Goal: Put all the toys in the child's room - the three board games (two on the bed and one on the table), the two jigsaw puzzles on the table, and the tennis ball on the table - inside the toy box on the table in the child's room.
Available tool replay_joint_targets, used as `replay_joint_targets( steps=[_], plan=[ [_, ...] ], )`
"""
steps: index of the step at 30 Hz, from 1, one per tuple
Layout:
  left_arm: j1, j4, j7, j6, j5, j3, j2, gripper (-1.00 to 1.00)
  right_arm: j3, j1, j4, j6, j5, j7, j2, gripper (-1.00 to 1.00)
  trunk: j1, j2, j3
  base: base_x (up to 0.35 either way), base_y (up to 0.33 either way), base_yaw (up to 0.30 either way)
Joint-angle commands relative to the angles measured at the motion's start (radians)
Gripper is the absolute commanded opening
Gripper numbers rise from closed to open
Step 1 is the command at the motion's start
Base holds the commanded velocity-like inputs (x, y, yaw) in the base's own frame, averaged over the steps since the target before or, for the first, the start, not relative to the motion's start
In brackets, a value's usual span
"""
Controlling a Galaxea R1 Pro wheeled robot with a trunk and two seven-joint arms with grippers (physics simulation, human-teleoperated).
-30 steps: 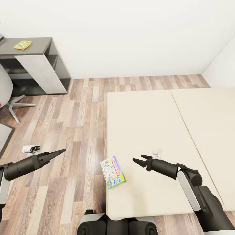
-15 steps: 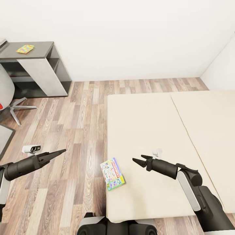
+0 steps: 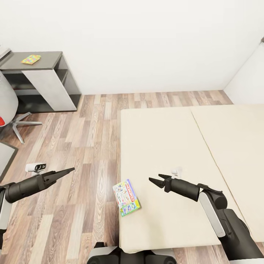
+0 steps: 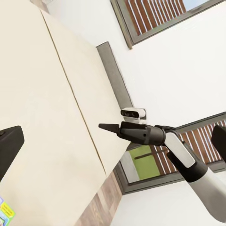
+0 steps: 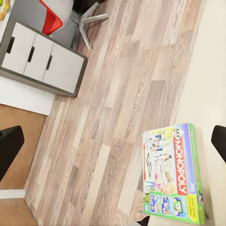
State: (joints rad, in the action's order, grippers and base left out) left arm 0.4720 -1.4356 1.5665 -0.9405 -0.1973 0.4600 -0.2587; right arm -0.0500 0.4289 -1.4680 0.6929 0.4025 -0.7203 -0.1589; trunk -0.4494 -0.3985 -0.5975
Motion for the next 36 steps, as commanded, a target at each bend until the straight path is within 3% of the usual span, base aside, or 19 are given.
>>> replay_joint_targets(
  steps=[1,36],
  plan=[
    [0.0,0.0,0.004,-0.011,0.001,0.0,0.0,1.0,-0.001,0.001,-0.001,0.007,0.006,0.002,-0.001,1.0,-0.001,-0.002,0.0,0.0,0.0,0.0],
    [0.0,0.0,0.004,-0.012,0.006,0.0,0.0,1.0,-0.002,0.001,0.001,0.005,0.007,0.007,0.0,1.0,-0.001,-0.002,0.056,0.0,0.0,0.0]
  ],
)
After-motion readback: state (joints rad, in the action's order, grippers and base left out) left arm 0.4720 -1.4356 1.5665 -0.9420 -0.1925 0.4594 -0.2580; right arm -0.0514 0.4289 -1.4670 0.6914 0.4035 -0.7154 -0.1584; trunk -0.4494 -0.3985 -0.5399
